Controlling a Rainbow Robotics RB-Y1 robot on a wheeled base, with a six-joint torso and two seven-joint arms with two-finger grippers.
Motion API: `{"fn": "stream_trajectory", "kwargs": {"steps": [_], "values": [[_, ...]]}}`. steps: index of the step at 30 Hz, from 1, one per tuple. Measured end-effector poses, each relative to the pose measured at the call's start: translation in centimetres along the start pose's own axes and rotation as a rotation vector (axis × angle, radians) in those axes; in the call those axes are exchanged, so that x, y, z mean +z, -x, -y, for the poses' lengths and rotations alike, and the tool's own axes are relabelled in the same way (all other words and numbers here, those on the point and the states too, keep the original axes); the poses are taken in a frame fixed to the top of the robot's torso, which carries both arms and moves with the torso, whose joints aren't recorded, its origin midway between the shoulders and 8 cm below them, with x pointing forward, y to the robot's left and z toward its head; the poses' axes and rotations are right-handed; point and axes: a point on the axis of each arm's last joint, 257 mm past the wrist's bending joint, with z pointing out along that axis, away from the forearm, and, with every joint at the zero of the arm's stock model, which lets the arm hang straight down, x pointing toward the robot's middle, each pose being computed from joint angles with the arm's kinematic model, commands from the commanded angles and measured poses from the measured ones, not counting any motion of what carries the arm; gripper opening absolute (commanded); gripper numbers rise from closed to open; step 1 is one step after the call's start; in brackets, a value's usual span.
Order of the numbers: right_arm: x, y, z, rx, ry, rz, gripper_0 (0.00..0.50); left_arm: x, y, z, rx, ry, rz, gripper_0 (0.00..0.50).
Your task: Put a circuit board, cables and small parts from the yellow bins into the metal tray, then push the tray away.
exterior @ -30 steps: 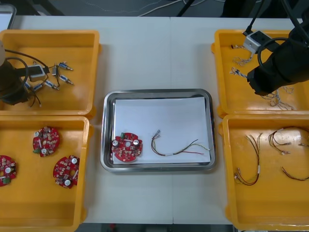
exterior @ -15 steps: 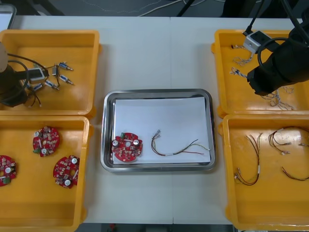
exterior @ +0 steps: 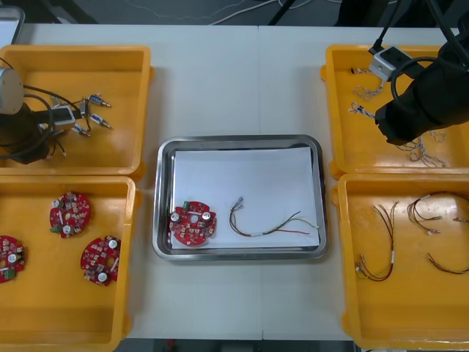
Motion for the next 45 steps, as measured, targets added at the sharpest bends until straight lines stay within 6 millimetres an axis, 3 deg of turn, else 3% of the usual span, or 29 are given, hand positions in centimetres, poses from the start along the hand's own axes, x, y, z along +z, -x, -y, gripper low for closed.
{"fn": "stream_trajectory", "kwargs": {"steps": [23,45], "values": [[0.0,0.0,0.0,0.000,0.000,0.000,0.000,-1.1,-0.8,1.0,-0.065,-0.081,0.012,0.000],[0.0,0.0,0.0,0.000,0.000,0.000,0.000,-6.9,1.8,-1.7,-0.113,-0.130,0.067,0.000]]}}
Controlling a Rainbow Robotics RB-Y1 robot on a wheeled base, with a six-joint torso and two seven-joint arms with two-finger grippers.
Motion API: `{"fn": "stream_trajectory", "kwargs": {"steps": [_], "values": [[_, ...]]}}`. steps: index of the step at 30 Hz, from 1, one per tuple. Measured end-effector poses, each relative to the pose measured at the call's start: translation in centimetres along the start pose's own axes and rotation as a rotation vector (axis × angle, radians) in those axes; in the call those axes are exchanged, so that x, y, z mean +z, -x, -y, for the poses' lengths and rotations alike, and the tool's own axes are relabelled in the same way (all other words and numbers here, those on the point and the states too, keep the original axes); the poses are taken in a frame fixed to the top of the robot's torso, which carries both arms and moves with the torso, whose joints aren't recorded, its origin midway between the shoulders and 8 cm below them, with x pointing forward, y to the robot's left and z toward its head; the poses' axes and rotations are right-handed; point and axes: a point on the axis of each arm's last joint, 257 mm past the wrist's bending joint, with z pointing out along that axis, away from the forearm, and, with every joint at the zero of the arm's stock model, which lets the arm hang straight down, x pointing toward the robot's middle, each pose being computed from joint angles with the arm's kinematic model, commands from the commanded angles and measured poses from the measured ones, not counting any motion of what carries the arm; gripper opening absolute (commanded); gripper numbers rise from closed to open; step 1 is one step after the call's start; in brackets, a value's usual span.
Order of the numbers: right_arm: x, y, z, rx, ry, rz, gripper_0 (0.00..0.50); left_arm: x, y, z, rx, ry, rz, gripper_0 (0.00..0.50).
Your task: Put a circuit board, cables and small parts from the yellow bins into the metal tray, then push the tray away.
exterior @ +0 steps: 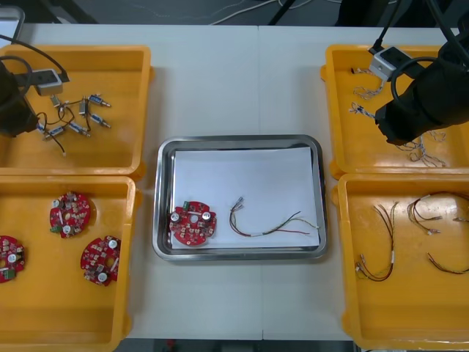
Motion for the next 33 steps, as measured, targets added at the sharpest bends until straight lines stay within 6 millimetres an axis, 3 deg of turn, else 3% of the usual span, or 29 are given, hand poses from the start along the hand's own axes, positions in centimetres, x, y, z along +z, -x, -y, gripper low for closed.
{"fn": "stream_trajectory", "kwargs": {"steps": [22,33], "values": [[0.0,0.0,0.0,0.000,0.000,0.000,0.000,-6.5,4.0,3.0,0.083,-0.070,0.061,0.000],[0.0,0.0,0.0,0.000,0.000,0.000,0.000,-9.2,9.2,3.9,-0.268,-0.015,0.157,0.000]]}}
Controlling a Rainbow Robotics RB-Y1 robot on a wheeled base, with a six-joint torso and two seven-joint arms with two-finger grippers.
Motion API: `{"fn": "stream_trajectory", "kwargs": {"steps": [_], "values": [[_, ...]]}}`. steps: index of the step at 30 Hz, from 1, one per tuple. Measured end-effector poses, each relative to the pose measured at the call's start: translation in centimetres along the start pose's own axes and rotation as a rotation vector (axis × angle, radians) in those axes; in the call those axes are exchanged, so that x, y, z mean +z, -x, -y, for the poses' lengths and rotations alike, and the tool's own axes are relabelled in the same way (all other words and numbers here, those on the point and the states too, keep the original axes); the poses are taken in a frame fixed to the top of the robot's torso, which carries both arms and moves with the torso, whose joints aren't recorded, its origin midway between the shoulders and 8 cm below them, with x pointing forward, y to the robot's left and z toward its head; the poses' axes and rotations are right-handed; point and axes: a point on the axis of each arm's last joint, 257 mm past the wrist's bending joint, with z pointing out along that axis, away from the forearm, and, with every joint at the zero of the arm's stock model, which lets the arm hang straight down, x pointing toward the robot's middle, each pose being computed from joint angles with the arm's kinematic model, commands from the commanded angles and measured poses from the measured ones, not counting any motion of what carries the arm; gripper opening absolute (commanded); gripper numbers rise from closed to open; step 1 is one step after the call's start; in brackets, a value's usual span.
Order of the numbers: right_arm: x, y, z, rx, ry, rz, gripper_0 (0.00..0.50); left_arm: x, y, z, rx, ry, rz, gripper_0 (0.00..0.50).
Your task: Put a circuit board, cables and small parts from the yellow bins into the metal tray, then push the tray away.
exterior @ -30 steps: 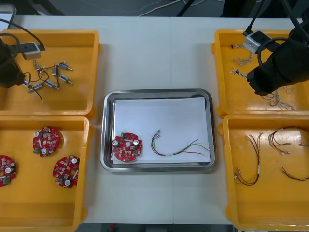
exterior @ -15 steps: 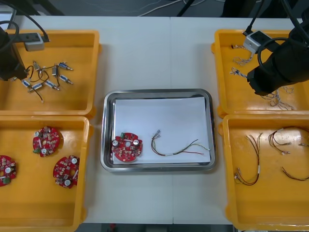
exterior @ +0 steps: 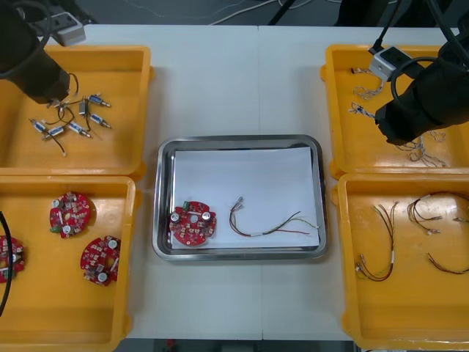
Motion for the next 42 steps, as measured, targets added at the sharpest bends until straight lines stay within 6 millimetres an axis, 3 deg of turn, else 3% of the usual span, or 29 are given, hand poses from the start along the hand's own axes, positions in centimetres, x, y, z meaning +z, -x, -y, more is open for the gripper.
{"fn": "stream_trajectory", "kwargs": {"steps": [10,15,21,31,42], "values": [[0.0,0.0,0.0,0.000,0.000,0.000,0.000,-0.2,2.3,3.1,0.016,0.048,0.000,0.000],[0.0,0.0,0.0,0.000,0.000,0.000,0.000,0.2,3.2,4.9,-0.154,0.027,0.008,0.000],[0.0,0.0,0.0,0.000,0.000,0.000,0.000,1.1,3.2,6.5,-0.337,0.020,-0.016,0.000],[0.0,0.0,0.0,0.000,0.000,0.000,0.000,2.2,3.2,10.0,-0.249,0.014,-0.041,0.000],[0.0,0.0,0.0,0.000,0.000,0.000,0.000,3.0,3.0,13.4,-0.566,-0.015,-0.058,0.000]]}}
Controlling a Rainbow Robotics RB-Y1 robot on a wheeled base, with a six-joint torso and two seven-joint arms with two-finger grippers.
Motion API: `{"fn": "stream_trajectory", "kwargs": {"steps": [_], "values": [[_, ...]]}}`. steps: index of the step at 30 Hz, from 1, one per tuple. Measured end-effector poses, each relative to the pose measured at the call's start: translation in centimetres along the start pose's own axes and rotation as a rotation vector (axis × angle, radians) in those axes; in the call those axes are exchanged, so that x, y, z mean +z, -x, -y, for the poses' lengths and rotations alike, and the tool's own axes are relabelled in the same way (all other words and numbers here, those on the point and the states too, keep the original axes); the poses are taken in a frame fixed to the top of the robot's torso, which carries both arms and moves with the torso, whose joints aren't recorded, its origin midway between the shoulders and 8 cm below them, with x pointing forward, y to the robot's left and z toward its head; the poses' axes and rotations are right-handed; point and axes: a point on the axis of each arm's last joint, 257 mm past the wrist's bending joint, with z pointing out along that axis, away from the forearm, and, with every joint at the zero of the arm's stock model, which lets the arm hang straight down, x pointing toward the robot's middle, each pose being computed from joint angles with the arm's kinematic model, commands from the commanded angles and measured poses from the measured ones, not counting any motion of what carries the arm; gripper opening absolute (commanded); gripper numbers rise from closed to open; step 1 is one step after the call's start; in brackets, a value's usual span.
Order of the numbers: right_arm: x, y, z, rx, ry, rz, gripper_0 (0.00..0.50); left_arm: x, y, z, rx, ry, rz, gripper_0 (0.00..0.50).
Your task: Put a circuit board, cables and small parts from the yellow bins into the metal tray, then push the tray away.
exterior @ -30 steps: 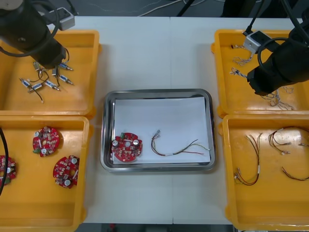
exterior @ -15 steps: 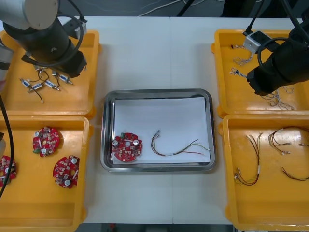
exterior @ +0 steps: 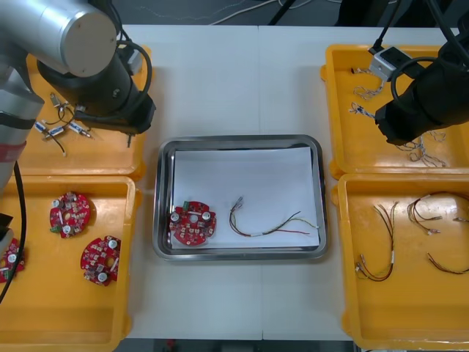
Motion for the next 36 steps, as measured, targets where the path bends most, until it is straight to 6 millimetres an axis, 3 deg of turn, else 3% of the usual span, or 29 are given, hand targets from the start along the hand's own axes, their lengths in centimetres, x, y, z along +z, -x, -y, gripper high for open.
{"fn": "stream_trajectory", "kwargs": {"steps": [13,19,36], "values": [[0.0,0.0,0.0,0.000,0.000,0.000,0.000,2.3,-3.0,3.5,0.030,0.022,-0.063,0.000],[0.0,0.0,0.0,0.000,0.000,0.000,0.000,3.2,-3.3,4.9,-0.064,0.023,-0.050,0.000],[0.0,0.0,0.0,0.000,0.000,0.000,0.000,5.6,-3.5,8.2,0.047,0.018,0.014,0.000]]}}
